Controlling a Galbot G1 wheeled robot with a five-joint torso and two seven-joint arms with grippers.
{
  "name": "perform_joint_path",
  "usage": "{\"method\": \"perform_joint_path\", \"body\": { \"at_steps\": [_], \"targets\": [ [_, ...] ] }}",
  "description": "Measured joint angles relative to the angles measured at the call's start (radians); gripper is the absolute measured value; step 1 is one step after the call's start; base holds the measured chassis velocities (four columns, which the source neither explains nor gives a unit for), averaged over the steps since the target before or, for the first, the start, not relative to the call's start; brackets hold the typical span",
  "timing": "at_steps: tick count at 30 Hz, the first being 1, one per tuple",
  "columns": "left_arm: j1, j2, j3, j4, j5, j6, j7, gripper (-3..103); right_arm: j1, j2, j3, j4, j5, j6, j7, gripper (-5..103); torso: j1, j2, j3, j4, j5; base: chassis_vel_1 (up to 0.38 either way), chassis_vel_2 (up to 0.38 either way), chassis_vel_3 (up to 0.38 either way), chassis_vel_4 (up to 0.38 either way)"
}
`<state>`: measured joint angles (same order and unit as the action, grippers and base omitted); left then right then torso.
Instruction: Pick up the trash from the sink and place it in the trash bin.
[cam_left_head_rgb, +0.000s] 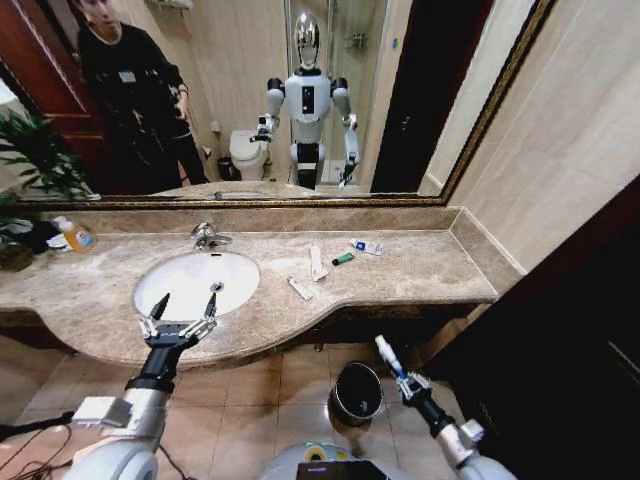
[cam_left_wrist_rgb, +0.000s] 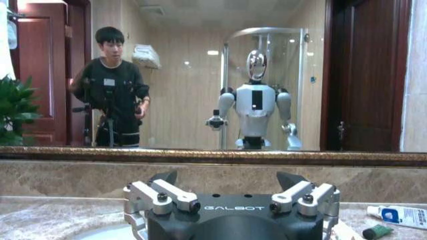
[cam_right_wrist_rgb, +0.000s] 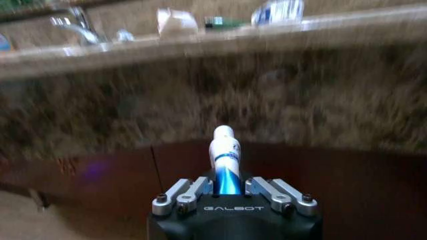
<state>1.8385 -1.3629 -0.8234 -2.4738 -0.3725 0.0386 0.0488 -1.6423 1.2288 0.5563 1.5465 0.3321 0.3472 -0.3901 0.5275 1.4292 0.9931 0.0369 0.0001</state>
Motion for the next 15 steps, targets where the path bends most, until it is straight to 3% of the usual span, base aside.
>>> {"method": "perform_joint_path", "body": {
  "at_steps": [4,15],
  "targets": [
    [0.000,0.000,0.000,0.000,0.000,0.000,0.000,100,0.120,0.001,-0.052,-0.153,-0.016,0.001,0.018,19,0.000,0.000,0.000,0.0003,-0.0002,0.000,0.000,0.000,0.000],
    [0.000,0.000,0.000,0.000,0.000,0.000,0.000,100,0.228,0.055,-0.073,-0.325,-0.032,-0.035,0.080,19,0.000,0.000,0.000,0.0000,-0.0003,0.000,0.000,0.000,0.000]
  ]
}}
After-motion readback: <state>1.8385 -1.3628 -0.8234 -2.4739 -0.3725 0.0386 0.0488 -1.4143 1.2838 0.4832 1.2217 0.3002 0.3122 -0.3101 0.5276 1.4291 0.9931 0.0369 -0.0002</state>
